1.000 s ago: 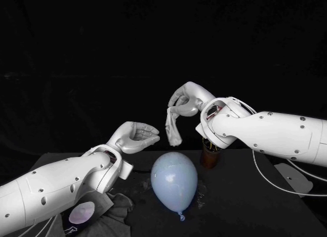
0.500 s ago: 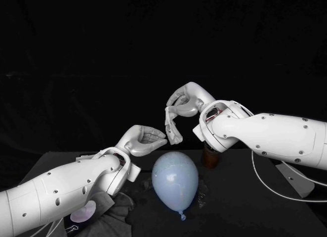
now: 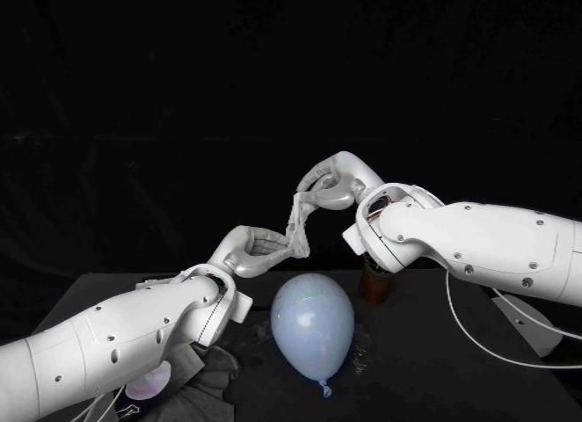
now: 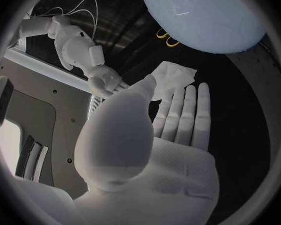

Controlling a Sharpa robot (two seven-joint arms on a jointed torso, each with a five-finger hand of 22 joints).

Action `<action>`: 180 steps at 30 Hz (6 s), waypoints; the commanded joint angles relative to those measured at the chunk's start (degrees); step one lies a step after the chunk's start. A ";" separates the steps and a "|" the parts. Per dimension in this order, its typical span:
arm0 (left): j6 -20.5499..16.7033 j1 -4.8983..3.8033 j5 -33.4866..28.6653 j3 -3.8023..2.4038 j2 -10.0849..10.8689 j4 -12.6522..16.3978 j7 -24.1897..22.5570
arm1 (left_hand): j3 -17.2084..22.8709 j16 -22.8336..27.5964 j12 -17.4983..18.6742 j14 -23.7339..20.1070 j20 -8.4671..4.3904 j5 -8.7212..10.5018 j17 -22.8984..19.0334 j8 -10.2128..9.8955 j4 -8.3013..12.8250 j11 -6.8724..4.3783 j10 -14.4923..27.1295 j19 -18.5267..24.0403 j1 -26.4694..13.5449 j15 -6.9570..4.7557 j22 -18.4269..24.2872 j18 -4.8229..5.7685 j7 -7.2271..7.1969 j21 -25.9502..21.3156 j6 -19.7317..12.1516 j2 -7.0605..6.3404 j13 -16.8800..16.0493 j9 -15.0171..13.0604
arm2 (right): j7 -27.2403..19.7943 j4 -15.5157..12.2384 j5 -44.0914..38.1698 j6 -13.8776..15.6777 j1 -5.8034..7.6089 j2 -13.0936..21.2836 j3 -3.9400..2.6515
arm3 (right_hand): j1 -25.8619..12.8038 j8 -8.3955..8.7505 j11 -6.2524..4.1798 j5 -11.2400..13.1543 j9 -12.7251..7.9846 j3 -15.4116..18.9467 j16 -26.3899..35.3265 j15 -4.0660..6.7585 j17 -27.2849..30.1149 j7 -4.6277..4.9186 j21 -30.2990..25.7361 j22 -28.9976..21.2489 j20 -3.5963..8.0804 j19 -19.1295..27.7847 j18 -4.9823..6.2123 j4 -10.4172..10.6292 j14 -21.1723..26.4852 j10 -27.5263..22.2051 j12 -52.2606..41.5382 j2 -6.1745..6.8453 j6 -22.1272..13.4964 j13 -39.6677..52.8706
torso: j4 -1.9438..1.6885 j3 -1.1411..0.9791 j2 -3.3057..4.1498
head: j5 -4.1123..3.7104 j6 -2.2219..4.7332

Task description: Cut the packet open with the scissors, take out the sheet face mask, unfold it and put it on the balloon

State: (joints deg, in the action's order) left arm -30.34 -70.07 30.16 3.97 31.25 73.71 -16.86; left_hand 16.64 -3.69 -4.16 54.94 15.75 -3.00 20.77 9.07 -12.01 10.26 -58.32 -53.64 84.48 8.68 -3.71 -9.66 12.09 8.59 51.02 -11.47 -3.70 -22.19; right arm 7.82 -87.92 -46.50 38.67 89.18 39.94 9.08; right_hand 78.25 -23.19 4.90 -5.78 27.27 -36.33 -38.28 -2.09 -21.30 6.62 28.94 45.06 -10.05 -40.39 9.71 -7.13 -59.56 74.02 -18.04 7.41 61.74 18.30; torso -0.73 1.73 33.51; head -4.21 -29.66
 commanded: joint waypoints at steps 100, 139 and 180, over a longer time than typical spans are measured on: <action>13.43 -0.13 -15.35 -0.75 -0.43 -1.05 0.52 | 4.05 -1.07 -0.16 3.91 0.77 0.28 -1.36 5.59 -1.75 -2.33 -9.03 2.13 -4.34 -1.77 -0.12 -0.41 -1.63 -4.77 4.41 -1.06 -0.42 -0.69 | -3.77 1.34 3.69 -5.93 -0.75 0.91 0.07 | 0.60 -0.08 -2.10 2.48 0.07 -1.28 0.45 0.29 -0.37 0.17 0.40 0.96 -0.21 1.05 0.57 -0.80 0.35 2.46 0.85 -0.31 -0.10 0.70 | -0.09 0.02 0.02 | -0.34 -0.64; 9.73 -0.12 -18.14 -0.76 -0.04 -1.09 -1.40 | 12.99 -2.40 -0.84 6.30 0.40 0.24 -0.26 9.44 4.00 -4.30 -13.69 1.41 4.41 -3.15 -0.49 -0.82 -3.40 -3.82 6.66 6.89 -0.56 -3.40 | -3.39 1.49 2.40 -6.36 -0.89 1.36 0.09 | 0.65 -0.09 -2.11 2.53 0.09 -1.26 0.45 0.30 -0.43 0.16 0.42 1.13 -0.22 1.09 0.58 -0.86 0.35 2.49 0.94 -0.31 -0.10 0.83 | -0.10 0.01 0.03 | -0.27 -0.67; 17.49 -15.76 12.30 -0.82 3.12 -2.79 1.40 | 23.28 -2.66 -0.24 7.04 0.57 0.25 -0.44 11.53 7.25 -4.19 -14.66 2.68 -1.49 -3.20 -0.53 -0.27 -3.06 -3.88 5.20 4.62 -1.95 -9.54 | -6.54 9.92 -15.08 -9.90 0.67 0.40 -0.03 | 0.68 0.00 -2.04 2.98 0.09 -1.08 0.57 0.26 -0.49 0.26 0.35 1.34 -0.24 1.20 0.60 -0.93 0.54 2.31 1.22 -0.21 -0.24 1.01 | -0.06 0.04 0.01 | 0.56 0.63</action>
State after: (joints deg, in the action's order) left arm -15.44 -85.63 36.77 3.19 34.49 71.17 -16.56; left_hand 35.92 -6.03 -4.61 61.84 16.38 -2.64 20.35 20.20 -8.77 6.06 -72.79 -50.97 83.42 5.35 -4.16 -9.78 9.24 4.60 56.58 -6.89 -5.60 -27.88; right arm 2.29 -78.42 -57.02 29.13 89.70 40.38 9.11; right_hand 78.05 -22.91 5.03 -2.95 27.27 -37.31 -38.06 -2.15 -21.70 6.63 29.11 46.34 -10.47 -39.57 9.72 -7.97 -59.32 74.74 -16.77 7.59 61.30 19.26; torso -0.83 1.74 33.51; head -3.64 -29.16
